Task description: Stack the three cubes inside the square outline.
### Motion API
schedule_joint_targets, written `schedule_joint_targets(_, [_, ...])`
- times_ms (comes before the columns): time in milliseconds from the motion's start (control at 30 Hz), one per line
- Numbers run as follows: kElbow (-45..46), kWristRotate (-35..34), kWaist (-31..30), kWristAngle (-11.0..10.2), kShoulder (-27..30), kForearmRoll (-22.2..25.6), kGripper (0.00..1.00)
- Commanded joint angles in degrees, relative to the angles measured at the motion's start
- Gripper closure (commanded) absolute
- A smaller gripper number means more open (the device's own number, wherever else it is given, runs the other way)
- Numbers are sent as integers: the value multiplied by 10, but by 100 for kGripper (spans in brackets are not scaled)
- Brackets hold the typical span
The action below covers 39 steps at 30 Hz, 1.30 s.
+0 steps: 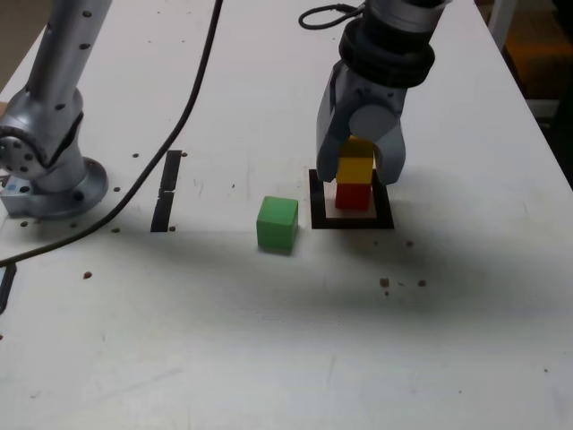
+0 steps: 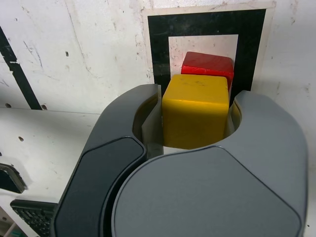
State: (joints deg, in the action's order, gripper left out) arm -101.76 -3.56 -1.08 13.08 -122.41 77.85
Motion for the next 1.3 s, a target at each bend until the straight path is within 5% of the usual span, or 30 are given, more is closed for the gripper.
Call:
schedule_joint_targets(0, [-1,1,1,-1,-1,0,43])
schedule_joint_targets(433, [-2,2,3,-4,2,5,38])
schedule_joint_targets(667, [-8,0,3,-24,22,12,36])
schedule_joint_targets(1000, [14,-20,-8,-67,140,71,36])
schedule_joint_targets(1267, [91,-49,-47,-69,218,71,36])
